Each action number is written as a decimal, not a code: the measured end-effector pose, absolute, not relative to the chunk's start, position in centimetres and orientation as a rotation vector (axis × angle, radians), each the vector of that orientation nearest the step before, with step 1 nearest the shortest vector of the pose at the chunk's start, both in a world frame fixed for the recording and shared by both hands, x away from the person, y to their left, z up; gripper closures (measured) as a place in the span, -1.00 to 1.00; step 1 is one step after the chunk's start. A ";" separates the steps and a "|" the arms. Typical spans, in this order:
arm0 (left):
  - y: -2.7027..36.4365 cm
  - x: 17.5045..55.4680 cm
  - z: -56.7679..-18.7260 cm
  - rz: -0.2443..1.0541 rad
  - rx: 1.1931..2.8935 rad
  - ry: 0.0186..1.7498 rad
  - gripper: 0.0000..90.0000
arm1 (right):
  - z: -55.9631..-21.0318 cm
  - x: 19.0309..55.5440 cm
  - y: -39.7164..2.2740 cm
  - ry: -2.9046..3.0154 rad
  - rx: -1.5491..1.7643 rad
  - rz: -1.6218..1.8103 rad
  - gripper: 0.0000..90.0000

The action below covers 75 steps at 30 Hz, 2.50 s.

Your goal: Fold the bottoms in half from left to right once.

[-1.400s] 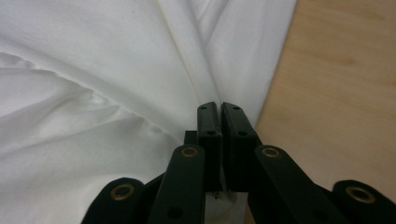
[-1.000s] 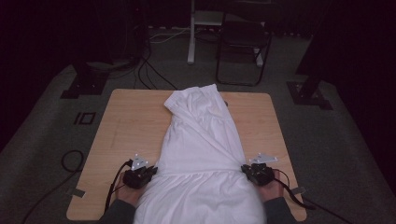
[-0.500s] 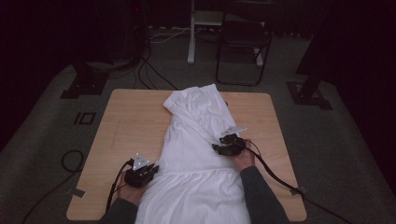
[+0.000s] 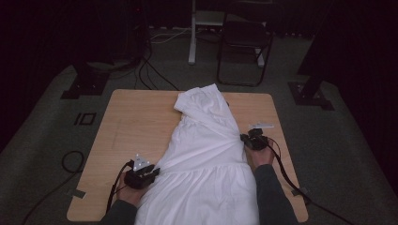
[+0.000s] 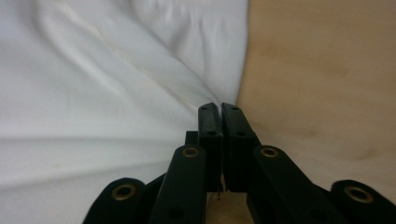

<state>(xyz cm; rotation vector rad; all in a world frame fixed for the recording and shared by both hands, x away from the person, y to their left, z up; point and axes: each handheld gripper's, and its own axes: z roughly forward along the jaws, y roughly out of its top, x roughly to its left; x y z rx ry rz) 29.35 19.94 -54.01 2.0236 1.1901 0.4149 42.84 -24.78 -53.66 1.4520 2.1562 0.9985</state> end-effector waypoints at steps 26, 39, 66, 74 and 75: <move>15.6 38.3 -54.0 0.452 2.073 1.170 0.96 | -54.0 40.6 -23.5 2.198 1.352 0.904 0.94; 16.5 30.6 -54.1 0.433 2.068 1.166 0.95 | -53.7 32.8 -22.8 2.311 1.228 0.890 0.94; 15.9 30.9 -54.4 0.441 2.049 1.128 0.89 | -48.9 41.7 -20.2 2.144 1.230 1.084 0.88; 16.3 31.1 -54.1 0.401 2.063 1.123 0.54 | -53.9 42.8 -21.1 2.190 1.399 0.947 0.90; 16.4 31.3 -53.9 0.402 2.059 1.123 0.43 | -54.0 42.8 -21.2 2.186 1.411 0.955 0.90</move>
